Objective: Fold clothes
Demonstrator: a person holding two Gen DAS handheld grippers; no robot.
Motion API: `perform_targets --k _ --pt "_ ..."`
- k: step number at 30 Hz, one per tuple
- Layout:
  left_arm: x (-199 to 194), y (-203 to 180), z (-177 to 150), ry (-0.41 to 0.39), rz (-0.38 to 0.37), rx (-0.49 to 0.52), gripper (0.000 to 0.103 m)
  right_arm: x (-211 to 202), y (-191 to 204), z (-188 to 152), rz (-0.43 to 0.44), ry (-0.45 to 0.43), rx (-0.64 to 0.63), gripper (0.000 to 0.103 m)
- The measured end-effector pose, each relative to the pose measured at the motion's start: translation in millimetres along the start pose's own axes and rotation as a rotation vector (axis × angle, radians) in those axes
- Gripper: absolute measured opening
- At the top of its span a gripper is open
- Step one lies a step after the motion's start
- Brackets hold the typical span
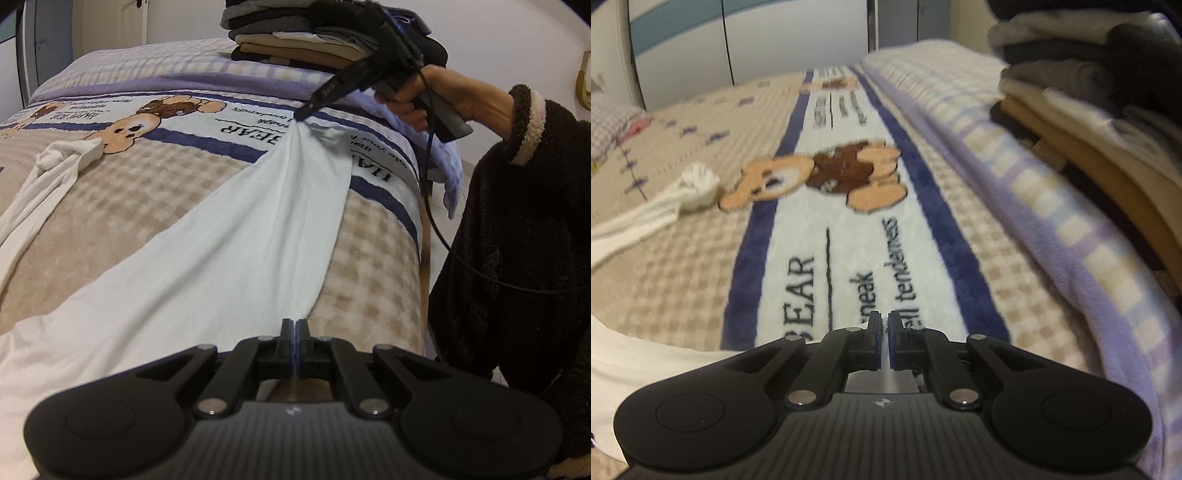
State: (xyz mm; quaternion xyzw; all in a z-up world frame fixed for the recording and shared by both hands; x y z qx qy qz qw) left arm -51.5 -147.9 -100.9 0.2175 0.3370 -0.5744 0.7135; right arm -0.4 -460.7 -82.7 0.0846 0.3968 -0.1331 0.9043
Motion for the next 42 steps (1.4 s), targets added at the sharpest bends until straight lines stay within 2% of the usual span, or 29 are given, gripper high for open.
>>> perform_targets --k 3,7,10,16,18,24,32,37,42 --pt "0 1 0 -0.001 0.003 -0.006 0.002 6 -4 -2 -0.008 0.030 0.029 0.006" --pt "-1 -1 1 -0.004 0.013 -0.002 0.003 -10 -21 0 -0.009 0.009 0.112 0.016" --pt "-1 -2 1 -0.008 0.021 0.002 0.004 -25 -36 -10 -0.009 0.016 0.186 0.019" --pt "0 -2 1 -0.009 0.022 -0.001 0.005 -49 -55 -36 0.066 0.056 0.304 0.019" --pt "1 -2 0 -0.009 0.022 -0.005 0.005 -52 -54 -42 0.083 0.077 0.301 0.019" --pt "0 -2 0 -0.015 0.028 -0.014 0.005 -49 -41 -57 0.058 0.150 0.222 0.019" --pt "0 -4 -1 -0.020 0.036 -0.014 0.005 -38 -26 -53 0.071 0.157 0.210 0.019" --pt "0 -4 -1 -0.018 0.040 -0.007 0.006 -38 -26 -46 0.089 0.143 0.250 0.019" --pt "0 -4 -2 -0.017 0.039 -0.007 0.005 -29 -25 -49 0.056 0.167 0.245 0.019"
Point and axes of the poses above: each gripper's, at about its wrist camera, not at the fingertips, and x roughly the way its jaws point, y to its left, z to its top, the point moved 8 cm from there along x, roughly the way its jaws point, and after that the axes turned 4 degrees about x, right-handed, at the moved point
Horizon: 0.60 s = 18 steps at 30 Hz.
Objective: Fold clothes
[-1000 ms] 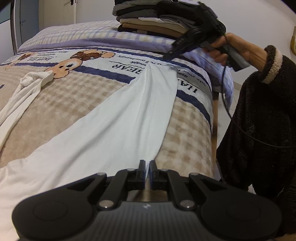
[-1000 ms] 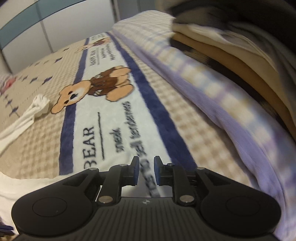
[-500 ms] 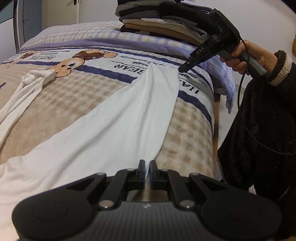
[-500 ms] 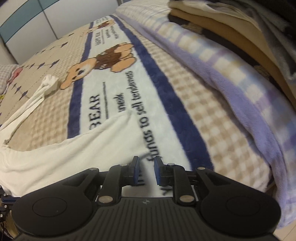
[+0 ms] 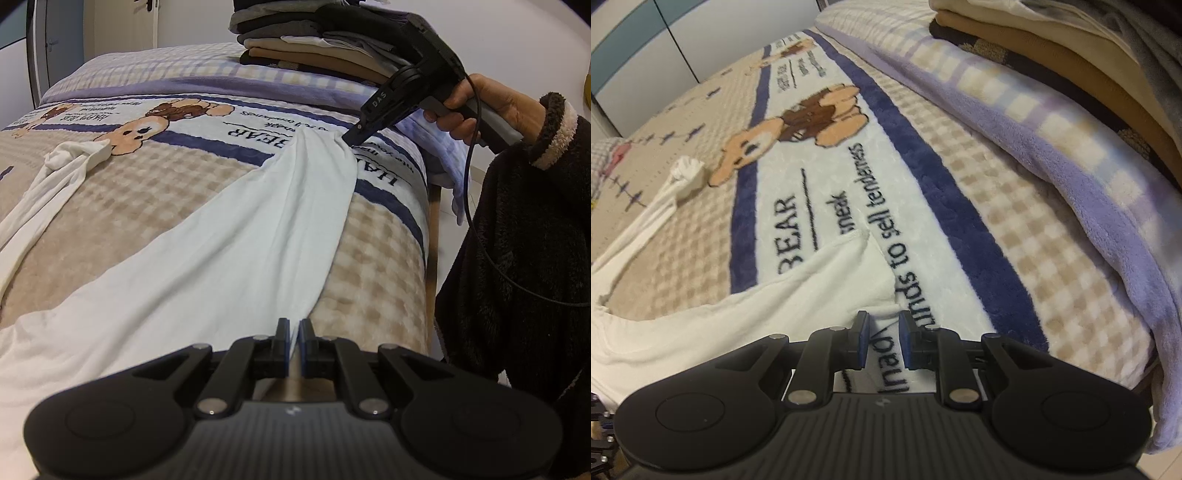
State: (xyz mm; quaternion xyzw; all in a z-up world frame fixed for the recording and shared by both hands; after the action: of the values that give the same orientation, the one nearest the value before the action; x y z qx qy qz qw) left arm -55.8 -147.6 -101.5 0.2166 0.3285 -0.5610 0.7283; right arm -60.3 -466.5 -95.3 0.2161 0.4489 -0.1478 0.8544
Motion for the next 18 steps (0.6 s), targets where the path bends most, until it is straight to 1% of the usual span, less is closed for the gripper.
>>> perform_targets --k 3,6,8,14,18 --pt "0 0 0 0.000 0.001 0.003 0.005 4 3 0 -0.010 -0.010 -0.017 0.019" --pt "0 -1 0 0.000 0.002 0.014 0.004 3 4 1 -0.012 -0.022 -0.023 0.003" --pt "-1 -1 1 -0.002 0.003 0.014 0.001 -3 3 1 -0.033 -0.027 -0.033 0.003" --pt "-6 -1 1 -0.014 -0.009 0.005 0.001 -24 -6 -2 -0.103 -0.031 -0.058 0.002" --pt "-8 -1 1 -0.018 -0.026 -0.007 0.001 -25 -11 -6 -0.140 -0.010 -0.083 0.002"
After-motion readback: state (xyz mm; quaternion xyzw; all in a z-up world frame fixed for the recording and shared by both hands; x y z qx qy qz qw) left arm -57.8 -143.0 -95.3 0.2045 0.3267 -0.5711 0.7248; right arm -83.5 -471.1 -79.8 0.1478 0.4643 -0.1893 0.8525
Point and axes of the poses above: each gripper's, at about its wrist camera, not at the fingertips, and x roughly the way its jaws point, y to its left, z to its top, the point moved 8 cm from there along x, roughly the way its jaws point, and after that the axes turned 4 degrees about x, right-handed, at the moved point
